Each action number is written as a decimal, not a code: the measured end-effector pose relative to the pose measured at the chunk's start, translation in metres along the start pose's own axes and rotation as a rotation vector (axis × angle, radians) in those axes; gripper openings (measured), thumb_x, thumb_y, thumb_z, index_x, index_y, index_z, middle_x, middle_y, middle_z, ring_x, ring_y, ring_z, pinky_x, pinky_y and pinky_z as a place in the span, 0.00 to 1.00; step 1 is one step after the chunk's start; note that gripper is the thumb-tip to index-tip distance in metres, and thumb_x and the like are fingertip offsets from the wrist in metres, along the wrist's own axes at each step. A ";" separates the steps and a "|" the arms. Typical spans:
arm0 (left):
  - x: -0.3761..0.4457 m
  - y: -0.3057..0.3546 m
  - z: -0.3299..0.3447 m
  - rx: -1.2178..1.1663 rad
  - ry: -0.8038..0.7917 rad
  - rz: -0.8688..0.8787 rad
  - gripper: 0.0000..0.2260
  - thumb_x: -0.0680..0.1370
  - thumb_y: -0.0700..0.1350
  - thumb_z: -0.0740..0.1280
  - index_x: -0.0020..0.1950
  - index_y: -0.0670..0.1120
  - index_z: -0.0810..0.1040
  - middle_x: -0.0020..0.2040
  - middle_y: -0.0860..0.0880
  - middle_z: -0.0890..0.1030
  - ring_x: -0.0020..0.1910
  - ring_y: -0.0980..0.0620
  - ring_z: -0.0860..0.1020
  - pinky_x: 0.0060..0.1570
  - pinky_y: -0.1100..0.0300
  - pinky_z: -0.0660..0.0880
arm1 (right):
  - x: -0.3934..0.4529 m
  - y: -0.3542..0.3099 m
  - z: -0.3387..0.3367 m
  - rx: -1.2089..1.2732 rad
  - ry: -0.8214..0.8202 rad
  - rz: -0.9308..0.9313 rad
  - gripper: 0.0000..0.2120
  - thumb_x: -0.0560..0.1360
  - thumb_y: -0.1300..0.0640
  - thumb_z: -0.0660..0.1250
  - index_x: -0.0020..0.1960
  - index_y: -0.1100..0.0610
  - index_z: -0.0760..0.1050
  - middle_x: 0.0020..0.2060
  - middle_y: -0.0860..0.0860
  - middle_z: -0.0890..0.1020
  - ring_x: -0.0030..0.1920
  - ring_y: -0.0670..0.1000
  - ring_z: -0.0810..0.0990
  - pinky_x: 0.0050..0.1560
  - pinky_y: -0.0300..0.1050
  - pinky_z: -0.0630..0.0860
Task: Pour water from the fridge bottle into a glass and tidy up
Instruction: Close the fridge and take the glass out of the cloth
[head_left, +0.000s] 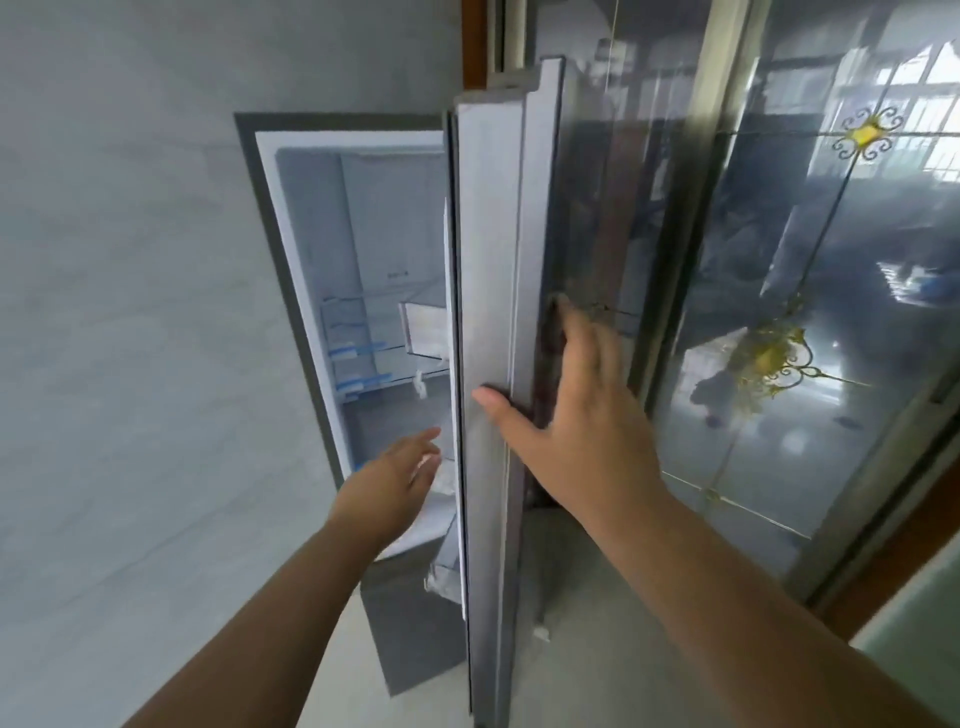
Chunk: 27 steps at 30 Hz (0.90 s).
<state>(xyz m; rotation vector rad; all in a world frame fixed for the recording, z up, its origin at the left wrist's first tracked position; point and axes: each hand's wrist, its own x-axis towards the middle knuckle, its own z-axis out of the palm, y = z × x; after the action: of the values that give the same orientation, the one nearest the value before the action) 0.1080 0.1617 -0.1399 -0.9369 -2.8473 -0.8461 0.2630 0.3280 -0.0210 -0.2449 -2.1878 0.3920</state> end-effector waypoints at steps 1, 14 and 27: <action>0.006 -0.010 -0.008 -0.005 -0.002 -0.041 0.16 0.86 0.58 0.56 0.72 0.61 0.74 0.73 0.58 0.76 0.65 0.51 0.80 0.65 0.51 0.76 | 0.003 -0.007 0.011 0.002 -0.011 -0.020 0.46 0.73 0.29 0.68 0.80 0.53 0.57 0.69 0.54 0.69 0.60 0.54 0.81 0.51 0.45 0.84; 0.009 -0.055 -0.091 -0.352 0.221 -0.066 0.11 0.80 0.50 0.68 0.59 0.54 0.70 0.52 0.55 0.79 0.49 0.54 0.81 0.52 0.57 0.82 | 0.051 -0.091 0.138 0.022 -0.024 -0.021 0.47 0.73 0.31 0.69 0.81 0.55 0.56 0.66 0.54 0.73 0.54 0.54 0.84 0.43 0.41 0.83; 0.048 -0.097 -0.105 -0.378 0.304 -0.060 0.28 0.74 0.61 0.75 0.69 0.57 0.67 0.62 0.63 0.69 0.57 0.60 0.76 0.59 0.68 0.74 | 0.089 -0.094 0.177 -0.003 -0.086 -0.112 0.36 0.76 0.39 0.68 0.79 0.48 0.62 0.73 0.49 0.69 0.64 0.50 0.79 0.46 0.44 0.85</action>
<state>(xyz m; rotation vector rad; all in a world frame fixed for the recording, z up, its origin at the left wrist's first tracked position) -0.0004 0.0692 -0.0887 -0.6751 -2.5120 -1.4314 0.0643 0.2347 -0.0218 -0.1082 -2.2748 0.3424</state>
